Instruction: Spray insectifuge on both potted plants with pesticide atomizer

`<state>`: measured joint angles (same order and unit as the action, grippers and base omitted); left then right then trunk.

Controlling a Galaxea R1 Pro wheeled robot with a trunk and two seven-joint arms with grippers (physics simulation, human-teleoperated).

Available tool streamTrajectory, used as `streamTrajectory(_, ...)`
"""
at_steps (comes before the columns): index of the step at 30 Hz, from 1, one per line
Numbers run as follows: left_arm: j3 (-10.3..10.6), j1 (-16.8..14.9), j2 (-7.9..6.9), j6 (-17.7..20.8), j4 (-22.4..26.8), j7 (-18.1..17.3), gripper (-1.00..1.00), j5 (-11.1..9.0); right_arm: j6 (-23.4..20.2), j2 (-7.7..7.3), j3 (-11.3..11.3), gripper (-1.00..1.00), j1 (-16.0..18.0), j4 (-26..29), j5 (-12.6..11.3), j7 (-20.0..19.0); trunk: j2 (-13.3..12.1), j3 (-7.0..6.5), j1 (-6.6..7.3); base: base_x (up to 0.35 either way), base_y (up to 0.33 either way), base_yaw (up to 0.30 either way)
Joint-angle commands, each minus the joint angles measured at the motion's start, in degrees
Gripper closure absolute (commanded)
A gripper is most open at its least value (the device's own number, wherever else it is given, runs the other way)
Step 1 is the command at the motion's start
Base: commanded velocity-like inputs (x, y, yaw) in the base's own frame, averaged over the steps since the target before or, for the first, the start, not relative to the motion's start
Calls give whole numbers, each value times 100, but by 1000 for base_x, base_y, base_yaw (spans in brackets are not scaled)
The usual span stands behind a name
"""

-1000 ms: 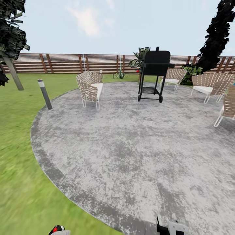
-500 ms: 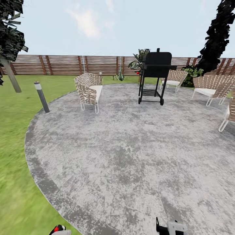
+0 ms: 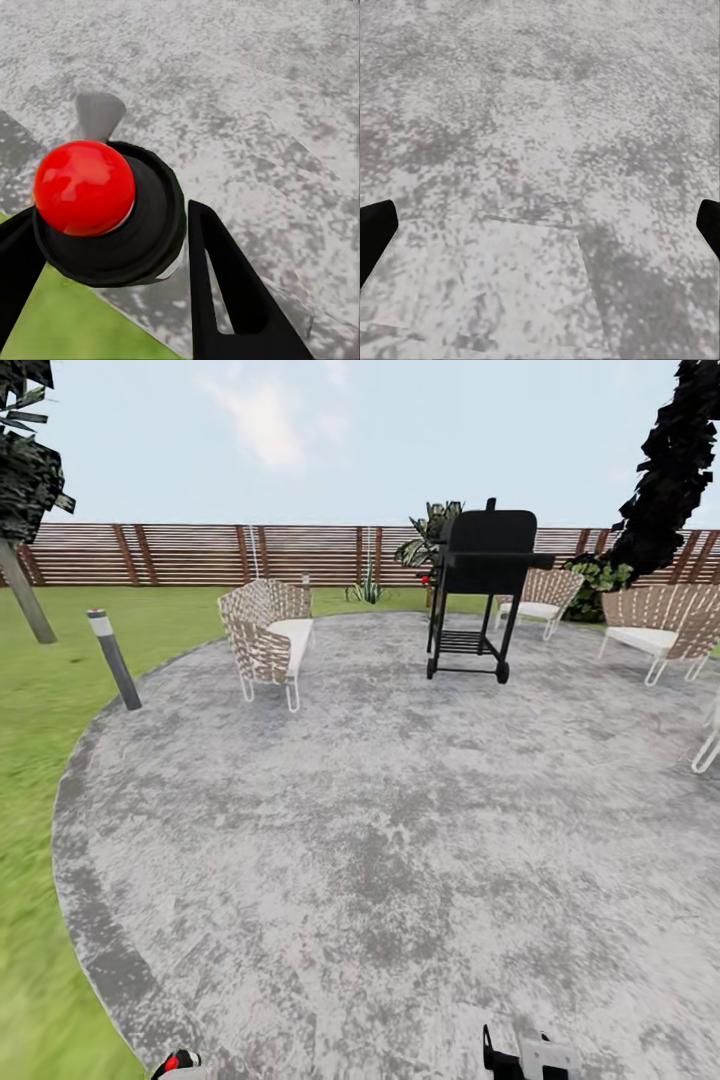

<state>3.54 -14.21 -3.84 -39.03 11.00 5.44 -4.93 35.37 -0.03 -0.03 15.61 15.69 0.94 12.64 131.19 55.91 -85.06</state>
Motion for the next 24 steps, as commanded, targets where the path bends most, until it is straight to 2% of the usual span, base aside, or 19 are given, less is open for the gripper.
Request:
streamTrajectory(1, 41, -3, -2, -17, -2, 13, 100, -50, 14, -3, 2, -100, 3, -4, 10, 14, 2, 5, -3, 340, 0, 0)
streamTrajectory(24, 42, -3, 15, -12, -10, 19, 100, -52, 22, 3, 1, -100, 3, 4, 7, 20, 2, 5, -3, 340, 0, 0)
